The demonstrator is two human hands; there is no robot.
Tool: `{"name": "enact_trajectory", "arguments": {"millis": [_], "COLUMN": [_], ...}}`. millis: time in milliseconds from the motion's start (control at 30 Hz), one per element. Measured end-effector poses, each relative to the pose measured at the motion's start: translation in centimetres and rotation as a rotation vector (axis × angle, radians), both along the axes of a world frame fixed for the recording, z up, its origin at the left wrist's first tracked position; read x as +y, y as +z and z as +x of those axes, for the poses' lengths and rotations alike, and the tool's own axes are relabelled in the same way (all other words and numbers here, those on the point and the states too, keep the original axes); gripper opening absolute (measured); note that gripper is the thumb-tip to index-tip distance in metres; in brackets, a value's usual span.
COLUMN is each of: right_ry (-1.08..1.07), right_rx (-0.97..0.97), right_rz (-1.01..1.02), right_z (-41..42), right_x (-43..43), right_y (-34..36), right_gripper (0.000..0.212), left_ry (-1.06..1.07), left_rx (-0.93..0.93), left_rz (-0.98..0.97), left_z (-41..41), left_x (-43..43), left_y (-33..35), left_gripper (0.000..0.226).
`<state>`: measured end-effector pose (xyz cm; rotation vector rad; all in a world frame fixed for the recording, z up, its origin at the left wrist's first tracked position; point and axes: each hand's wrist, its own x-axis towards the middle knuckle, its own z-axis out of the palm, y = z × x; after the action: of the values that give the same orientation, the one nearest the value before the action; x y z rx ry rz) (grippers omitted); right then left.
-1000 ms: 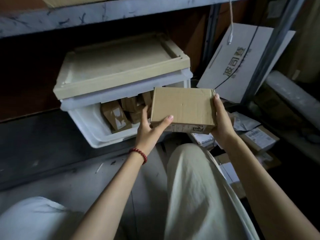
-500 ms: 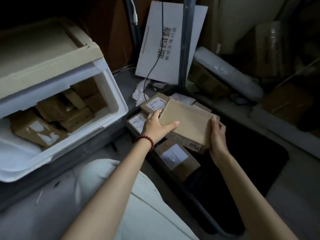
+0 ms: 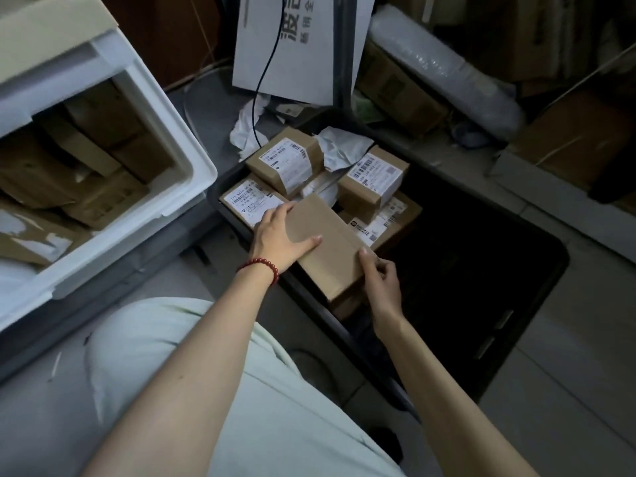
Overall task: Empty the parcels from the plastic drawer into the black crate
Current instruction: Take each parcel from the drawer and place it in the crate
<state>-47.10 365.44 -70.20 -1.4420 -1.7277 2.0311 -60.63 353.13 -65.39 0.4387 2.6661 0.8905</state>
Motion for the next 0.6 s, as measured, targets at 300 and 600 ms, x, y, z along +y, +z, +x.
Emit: {"name": "enact_trajectory", "arguments": {"millis": [300,600], "right_ry": [0.127,0.322], "right_rx": [0.123,0.012], "right_rz": [0.079,0.249], "right_z": [-1.3,-1.3], "right_x": [0.1,0.4], "right_y": [-0.3,1.2], "right_gripper": [0.031,0.056], "left_ry": [-0.013,-0.012], "left_rx": [0.231,0.312], "left_rz": [-0.366,-0.541], "left_z": [-0.4,1.1], "left_x": [-0.8,-1.6], "left_y": [-0.4,0.4], "left_gripper": [0.087,0.083]}}
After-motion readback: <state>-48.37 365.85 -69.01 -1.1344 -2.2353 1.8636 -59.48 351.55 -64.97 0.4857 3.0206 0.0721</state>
